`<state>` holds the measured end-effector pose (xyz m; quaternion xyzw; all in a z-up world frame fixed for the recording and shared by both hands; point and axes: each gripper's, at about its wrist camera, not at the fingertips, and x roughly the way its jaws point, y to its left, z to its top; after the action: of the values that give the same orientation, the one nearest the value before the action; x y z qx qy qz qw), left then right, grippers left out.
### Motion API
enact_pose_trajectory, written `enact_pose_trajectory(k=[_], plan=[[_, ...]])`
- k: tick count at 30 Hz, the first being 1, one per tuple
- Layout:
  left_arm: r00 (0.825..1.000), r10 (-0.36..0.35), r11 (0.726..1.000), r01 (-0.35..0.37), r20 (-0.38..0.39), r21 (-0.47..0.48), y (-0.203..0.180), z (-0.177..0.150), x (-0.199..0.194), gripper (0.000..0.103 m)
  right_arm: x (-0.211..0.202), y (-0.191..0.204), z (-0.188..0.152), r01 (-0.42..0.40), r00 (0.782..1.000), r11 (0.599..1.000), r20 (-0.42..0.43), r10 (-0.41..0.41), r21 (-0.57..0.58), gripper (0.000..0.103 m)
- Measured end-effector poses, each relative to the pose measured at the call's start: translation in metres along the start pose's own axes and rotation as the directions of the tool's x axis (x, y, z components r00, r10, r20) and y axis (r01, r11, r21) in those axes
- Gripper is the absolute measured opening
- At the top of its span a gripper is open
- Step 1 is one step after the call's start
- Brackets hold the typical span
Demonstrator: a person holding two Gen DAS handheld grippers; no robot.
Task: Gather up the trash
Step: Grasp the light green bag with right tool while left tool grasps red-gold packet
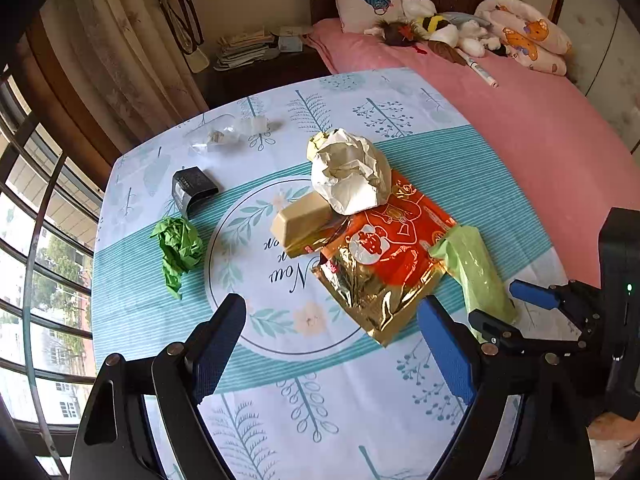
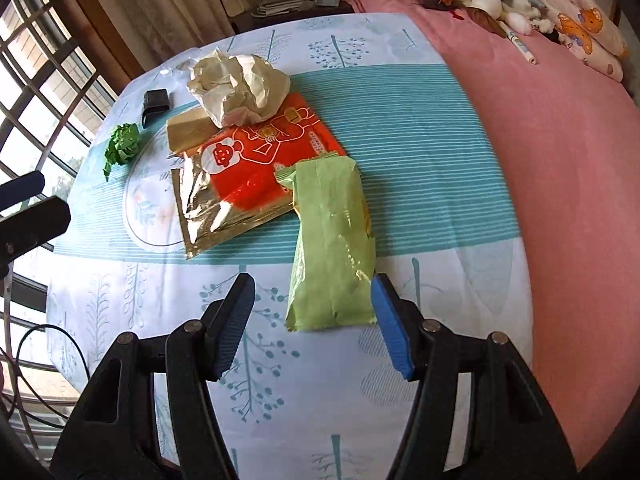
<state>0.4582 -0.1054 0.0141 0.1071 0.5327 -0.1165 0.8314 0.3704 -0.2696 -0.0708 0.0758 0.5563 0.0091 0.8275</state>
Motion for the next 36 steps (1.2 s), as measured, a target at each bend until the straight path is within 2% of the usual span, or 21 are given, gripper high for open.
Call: enact_pose_trajectory(k=[3,6,9,13,20,26,31,35,36], plan=[[0.999,0.003,1.000,-0.002,-0.043,0.010,-0.002,0.022,0.033,0.089,0.025,-0.005,0.011,-0.002,0.999,0.999,-0.034,0.001,-0.050,0.057],[0.997,0.004,1.000,-0.002,-0.076,0.027,-0.005,0.034,0.058,0.089,0.036,-0.012,0.017,0.006,1.000,0.996,-0.030,-0.009,-0.094,0.043],[0.994,0.002,0.998,0.005,-0.106,0.059,-0.010,0.046,0.082,0.089,0.040,-0.021,0.024,-0.006,1.000,0.992,-0.012,0.004,-0.124,0.035],[0.987,-0.001,0.993,0.020,-0.161,0.115,-0.022,0.058,0.113,0.089,0.043,-0.038,0.037,-0.054,0.998,0.994,-0.026,0.052,-0.097,0.030],[0.973,0.021,0.984,0.022,-0.232,0.179,-0.030,0.068,0.151,0.089,0.052,-0.051,0.053,-0.109,0.993,0.991,-0.045,0.105,-0.078,0.027],[0.957,-0.036,0.990,0.073,-0.286,0.118,-0.030,0.071,0.169,0.089,0.055,-0.048,0.057,-0.133,0.991,0.988,-0.041,0.130,-0.078,0.026],[0.953,-0.035,0.988,0.079,-0.300,0.135,-0.025,0.070,0.170,0.089,0.055,-0.048,0.056,-0.141,0.990,0.987,-0.040,0.138,-0.082,0.026],[0.937,-0.103,0.987,0.136,-0.335,0.079,-0.011,0.066,0.177,0.089,0.049,-0.050,0.050,-0.150,0.988,0.986,-0.038,0.148,-0.075,0.026],[0.938,-0.108,0.988,0.139,-0.330,0.071,-0.011,0.067,0.178,0.091,0.049,-0.051,0.049,-0.152,0.988,0.986,-0.038,0.149,-0.075,0.026]])
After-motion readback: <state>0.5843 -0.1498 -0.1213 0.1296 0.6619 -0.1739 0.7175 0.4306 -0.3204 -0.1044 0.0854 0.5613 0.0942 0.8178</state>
